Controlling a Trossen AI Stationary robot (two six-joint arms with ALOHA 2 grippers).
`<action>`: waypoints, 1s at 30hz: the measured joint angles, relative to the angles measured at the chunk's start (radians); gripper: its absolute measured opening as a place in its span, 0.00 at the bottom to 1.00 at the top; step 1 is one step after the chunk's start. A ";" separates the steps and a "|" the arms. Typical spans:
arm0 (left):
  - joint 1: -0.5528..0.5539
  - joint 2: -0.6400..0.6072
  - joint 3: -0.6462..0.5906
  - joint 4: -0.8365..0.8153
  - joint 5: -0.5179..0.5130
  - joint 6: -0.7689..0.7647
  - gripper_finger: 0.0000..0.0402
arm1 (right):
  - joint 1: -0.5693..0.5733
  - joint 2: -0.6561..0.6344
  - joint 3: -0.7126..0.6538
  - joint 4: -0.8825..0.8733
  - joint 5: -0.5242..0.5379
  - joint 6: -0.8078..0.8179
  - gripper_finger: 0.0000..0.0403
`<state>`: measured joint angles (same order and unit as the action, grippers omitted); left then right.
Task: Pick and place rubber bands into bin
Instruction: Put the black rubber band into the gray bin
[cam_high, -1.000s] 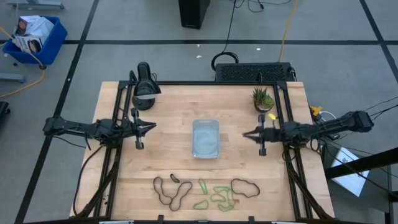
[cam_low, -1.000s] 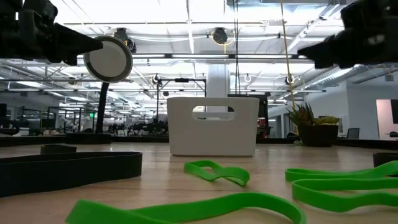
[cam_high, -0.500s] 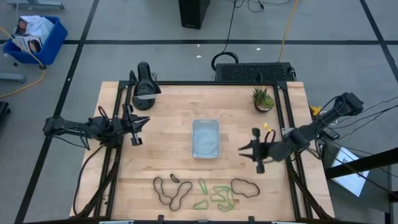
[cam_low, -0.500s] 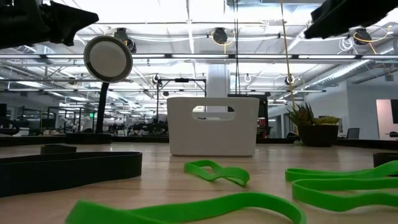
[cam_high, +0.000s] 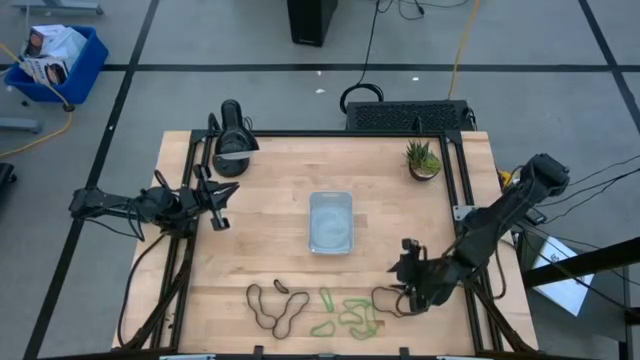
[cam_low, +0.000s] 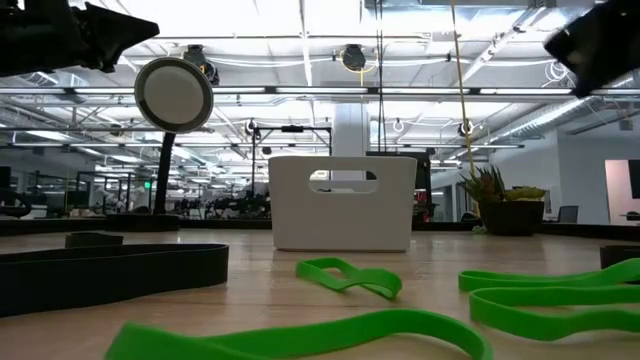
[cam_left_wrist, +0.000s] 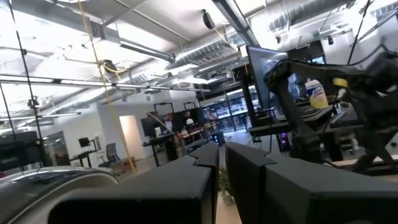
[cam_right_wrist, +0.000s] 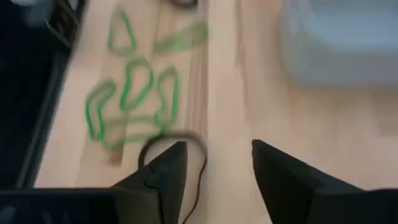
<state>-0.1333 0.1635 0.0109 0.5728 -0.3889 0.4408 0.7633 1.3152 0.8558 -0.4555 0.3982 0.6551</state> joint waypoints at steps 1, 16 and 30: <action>0.000 0.000 0.000 0.000 -0.001 0.000 0.09 | 0.003 0.024 0.000 -0.010 -0.023 0.018 0.46; 0.000 0.000 0.000 -0.004 -0.006 0.002 0.09 | 0.004 0.254 -0.001 0.020 -0.191 0.067 0.49; 0.000 0.000 0.000 -0.023 -0.006 0.000 0.09 | 0.002 0.375 0.003 -0.006 -0.205 0.094 0.41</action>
<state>-0.1333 0.1631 0.0109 0.5498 -0.3954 0.4412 0.7651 1.6901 0.8588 -0.4614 0.1934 0.7491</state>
